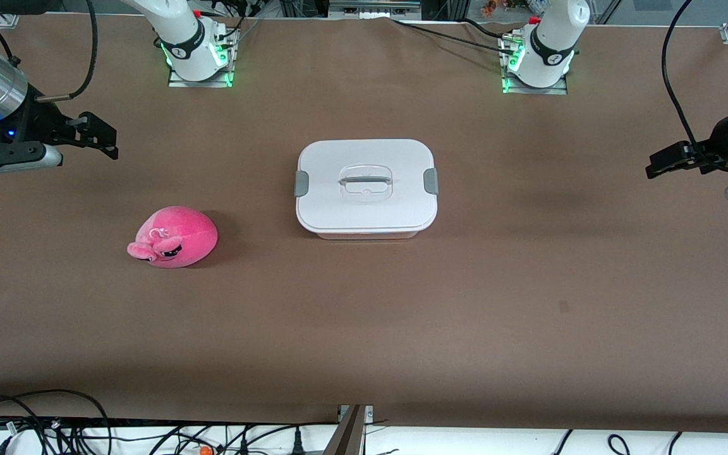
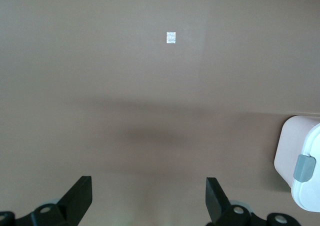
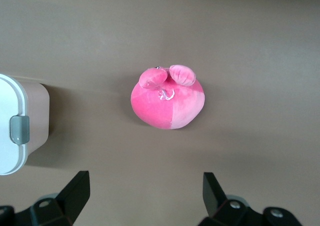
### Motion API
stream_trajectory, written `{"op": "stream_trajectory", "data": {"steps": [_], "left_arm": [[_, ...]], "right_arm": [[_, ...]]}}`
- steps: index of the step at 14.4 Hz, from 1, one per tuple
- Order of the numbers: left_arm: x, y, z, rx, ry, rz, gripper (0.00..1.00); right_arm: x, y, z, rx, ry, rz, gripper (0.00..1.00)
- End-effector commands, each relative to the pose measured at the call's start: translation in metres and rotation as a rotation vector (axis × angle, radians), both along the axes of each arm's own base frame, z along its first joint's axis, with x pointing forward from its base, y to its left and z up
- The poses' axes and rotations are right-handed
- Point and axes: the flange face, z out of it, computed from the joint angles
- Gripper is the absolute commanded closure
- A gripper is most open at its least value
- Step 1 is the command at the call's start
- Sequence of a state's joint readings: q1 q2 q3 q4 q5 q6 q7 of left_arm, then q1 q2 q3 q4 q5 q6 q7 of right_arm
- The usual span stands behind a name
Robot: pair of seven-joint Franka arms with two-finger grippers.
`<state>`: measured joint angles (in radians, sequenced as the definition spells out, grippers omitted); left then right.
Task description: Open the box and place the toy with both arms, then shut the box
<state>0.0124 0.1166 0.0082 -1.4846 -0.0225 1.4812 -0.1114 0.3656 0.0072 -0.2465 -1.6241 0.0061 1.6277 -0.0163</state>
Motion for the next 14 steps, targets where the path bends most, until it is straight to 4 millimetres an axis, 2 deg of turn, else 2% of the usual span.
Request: {"op": "stream_trajectory", "data": {"steps": [1,5,7,10,11,14], "left_arm": [[0.005,-0.001,0.005,-0.025,-0.009,-0.015,0.0],[0.008,-0.006,0.008,-0.021,-0.018,-0.021,0.0],[0.008,-0.007,0.008,-0.021,-0.018,-0.02,0.0],[0.007,-0.011,0.008,-0.031,-0.015,-0.024,0.0],[0.008,-0.014,0.006,-0.031,-0.009,-0.031,0.0],[0.008,-0.041,0.002,-0.035,-0.002,-0.076,0.0]], "right_arm": [[0.003,0.005,0.006,-0.008,-0.016,0.0,0.0],[0.005,0.009,0.008,-0.008,-0.034,0.019,0.0],[0.007,0.01,-0.001,-0.012,-0.015,0.017,0.0],[0.008,0.01,-0.002,-0.016,-0.02,0.016,0.0],[0.009,0.008,-0.003,-0.016,-0.019,0.011,0.0],[0.009,0.003,-0.003,-0.016,-0.017,0.005,0.0]]}}
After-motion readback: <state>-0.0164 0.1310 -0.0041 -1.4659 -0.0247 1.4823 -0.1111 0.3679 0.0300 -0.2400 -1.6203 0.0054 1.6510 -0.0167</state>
